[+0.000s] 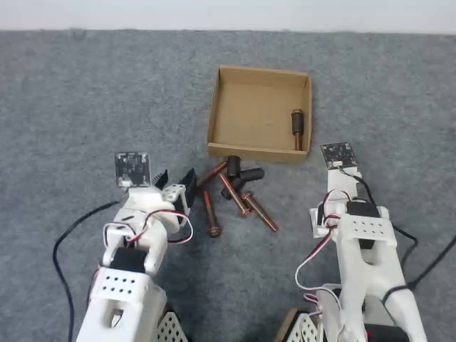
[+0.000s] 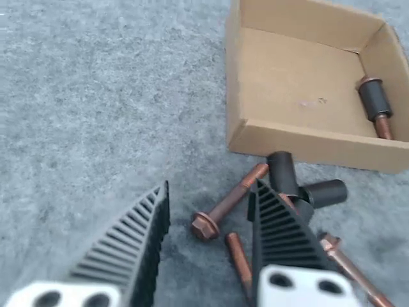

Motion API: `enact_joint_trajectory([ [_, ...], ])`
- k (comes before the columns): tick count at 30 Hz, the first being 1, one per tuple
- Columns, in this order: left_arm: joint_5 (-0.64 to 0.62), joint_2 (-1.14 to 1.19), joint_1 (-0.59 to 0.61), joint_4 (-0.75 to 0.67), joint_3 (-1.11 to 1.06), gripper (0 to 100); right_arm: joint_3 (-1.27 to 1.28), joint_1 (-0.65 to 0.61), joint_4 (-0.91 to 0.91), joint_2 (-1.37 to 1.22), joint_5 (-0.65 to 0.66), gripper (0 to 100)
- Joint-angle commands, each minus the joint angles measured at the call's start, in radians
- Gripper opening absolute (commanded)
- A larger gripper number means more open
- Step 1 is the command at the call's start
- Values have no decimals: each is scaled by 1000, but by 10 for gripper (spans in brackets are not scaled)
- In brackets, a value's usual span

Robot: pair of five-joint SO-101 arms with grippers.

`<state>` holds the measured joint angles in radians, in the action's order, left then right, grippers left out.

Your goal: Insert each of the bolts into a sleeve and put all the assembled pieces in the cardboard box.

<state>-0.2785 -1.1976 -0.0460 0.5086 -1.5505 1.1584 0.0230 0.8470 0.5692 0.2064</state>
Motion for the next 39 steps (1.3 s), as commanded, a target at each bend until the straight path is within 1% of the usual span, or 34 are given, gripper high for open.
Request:
enact_joint_trajectory([
  [1, 5, -29, -23, 207, 199, 192, -3, 13, -22, 50, 12, 7],
  [4, 3, -29, -69, 295, 286, 192, -3, 16, -24, 50, 12, 7],
  [6, -3, -28, -104, 305, 326, 192, -3, 18, -24, 50, 12, 7],
  [9, -94, -5, -166, 310, 387, 192, -3, 18, -24, 50, 12, 7],
  [12, -157, 110, -258, 307, 458, 192, -3, 18, -24, 50, 12, 7],
  [15, -213, 290, -354, 265, 518, 192, -3, 18, -24, 50, 12, 7],
  [18, -318, 457, -443, 239, 575, 193, -3, 18, -25, 50, 12, 7],
  [22, -520, 621, -523, 236, 653, 195, -3, 18, -39, 48, 12, 7],
  [26, -578, 764, -552, 229, 673, 195, -3, 13, -39, 48, 15, 7],
  [30, -643, 902, -546, 138, 670, 195, -3, 13, -41, 48, 17, 7],
  [34, -644, 1007, -548, 58, 682, 193, -3, 13, -51, 48, 17, 7],
  [39, -646, 1108, -548, 57, 742, 192, -3, 12, -53, 48, 17, 7],
])
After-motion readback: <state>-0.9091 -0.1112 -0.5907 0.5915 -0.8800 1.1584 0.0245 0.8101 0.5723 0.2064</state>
